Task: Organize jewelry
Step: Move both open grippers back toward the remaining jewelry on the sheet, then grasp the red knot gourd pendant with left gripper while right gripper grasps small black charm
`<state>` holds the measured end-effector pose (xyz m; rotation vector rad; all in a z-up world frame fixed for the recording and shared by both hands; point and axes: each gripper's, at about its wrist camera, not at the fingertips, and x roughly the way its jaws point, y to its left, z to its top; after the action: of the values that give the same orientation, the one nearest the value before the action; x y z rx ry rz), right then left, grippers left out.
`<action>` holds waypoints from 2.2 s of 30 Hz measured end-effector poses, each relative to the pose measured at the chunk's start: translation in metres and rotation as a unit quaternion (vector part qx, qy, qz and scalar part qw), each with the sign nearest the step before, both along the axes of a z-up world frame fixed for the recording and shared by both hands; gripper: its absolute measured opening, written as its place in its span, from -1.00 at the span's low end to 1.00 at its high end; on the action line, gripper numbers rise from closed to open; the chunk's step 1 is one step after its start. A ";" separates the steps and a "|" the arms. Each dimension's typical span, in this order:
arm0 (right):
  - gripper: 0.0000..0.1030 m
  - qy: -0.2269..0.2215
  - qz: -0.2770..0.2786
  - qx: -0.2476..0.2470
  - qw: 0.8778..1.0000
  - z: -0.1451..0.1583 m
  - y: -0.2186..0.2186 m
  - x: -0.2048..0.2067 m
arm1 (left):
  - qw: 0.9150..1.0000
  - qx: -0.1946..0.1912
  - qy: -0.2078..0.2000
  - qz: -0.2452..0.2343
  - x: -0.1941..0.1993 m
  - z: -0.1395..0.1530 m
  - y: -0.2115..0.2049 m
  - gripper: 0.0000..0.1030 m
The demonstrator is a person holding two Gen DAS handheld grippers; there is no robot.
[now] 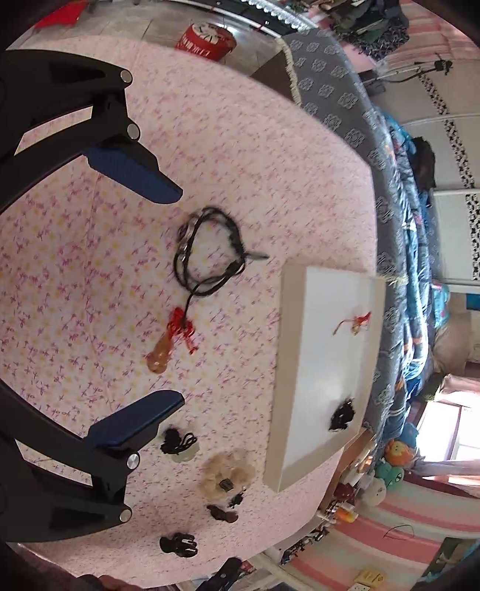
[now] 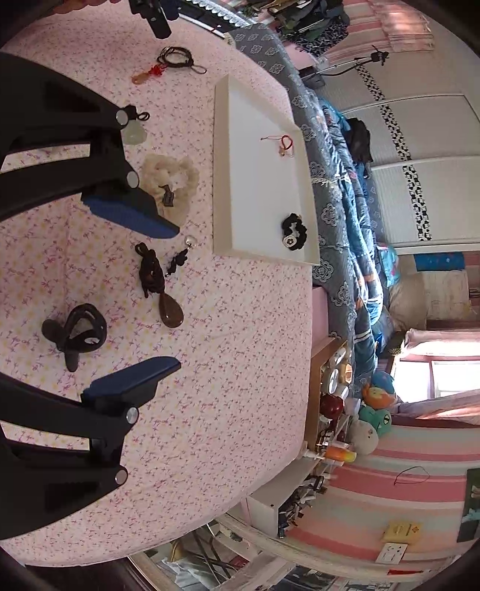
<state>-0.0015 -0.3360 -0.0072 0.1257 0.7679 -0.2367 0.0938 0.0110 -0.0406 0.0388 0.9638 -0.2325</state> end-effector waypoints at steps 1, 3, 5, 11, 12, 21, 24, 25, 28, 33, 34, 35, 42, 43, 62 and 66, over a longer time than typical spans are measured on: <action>0.30 0.003 -0.001 -0.001 1.000 -0.002 0.000 0.003 | 1.000 0.000 0.003 -0.001 0.001 -0.004 -0.003 0.94; 0.30 0.007 -0.001 0.002 1.000 -0.005 0.001 0.008 | 1.000 -0.001 0.006 -0.002 0.002 -0.009 -0.006 0.94; 0.30 0.012 -0.001 0.001 1.000 -0.010 0.003 0.014 | 1.000 -0.003 0.008 -0.005 0.002 -0.014 -0.011 0.94; 0.30 0.036 0.006 -0.007 0.999 -0.023 0.009 0.034 | 1.000 0.009 0.009 -0.024 0.003 -0.025 -0.032 0.93; 0.30 0.038 0.007 -0.010 0.999 -0.024 0.009 0.037 | 1.000 0.009 0.009 -0.026 0.004 -0.026 -0.033 0.92; 0.30 0.054 0.028 -0.020 0.998 -0.031 0.016 0.063 | 0.999 0.006 0.023 -0.039 0.009 -0.037 -0.049 0.66; 0.29 0.059 0.032 -0.017 0.998 -0.038 0.016 0.069 | 0.999 -0.002 0.029 -0.034 0.012 -0.040 -0.045 0.56; 0.29 0.059 0.032 -0.020 0.998 -0.039 0.016 0.071 | 0.999 -0.001 0.032 -0.032 0.014 -0.042 -0.045 0.53; 0.29 0.061 0.032 -0.016 0.998 -0.044 0.014 0.074 | 0.998 -0.001 0.043 -0.034 0.017 -0.048 -0.046 0.34; 0.29 0.068 0.029 -0.006 0.997 -0.053 0.010 0.075 | 0.998 0.000 0.043 -0.040 0.016 -0.052 -0.049 0.18; 0.29 0.069 0.030 -0.007 0.997 -0.054 0.011 0.076 | 0.998 -0.002 0.042 -0.040 0.017 -0.052 -0.049 0.17; 0.29 0.072 0.031 -0.009 0.997 -0.056 0.011 0.077 | 0.998 -0.003 0.041 -0.041 0.017 -0.052 -0.048 0.15; 0.29 0.080 0.034 -0.013 0.996 -0.063 0.013 0.081 | 0.998 -0.018 0.042 -0.037 0.026 -0.051 -0.042 0.01; 0.29 0.081 0.034 -0.012 0.996 -0.063 0.012 0.082 | 0.998 -0.014 0.041 -0.035 0.027 -0.051 -0.042 -0.01; -0.21 0.092 0.049 -0.004 0.995 -0.074 0.013 0.086 | 0.999 -0.016 0.034 -0.031 0.029 -0.052 -0.038 -0.59; -0.44 0.091 0.061 0.005 0.994 -0.074 0.016 0.088 | 0.999 -0.017 0.034 -0.035 0.028 -0.052 -0.039 -0.69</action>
<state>0.0860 -0.3204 -0.0817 0.0678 0.9559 -0.1292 0.1218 -0.0284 -0.0921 0.0342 1.0279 -0.3169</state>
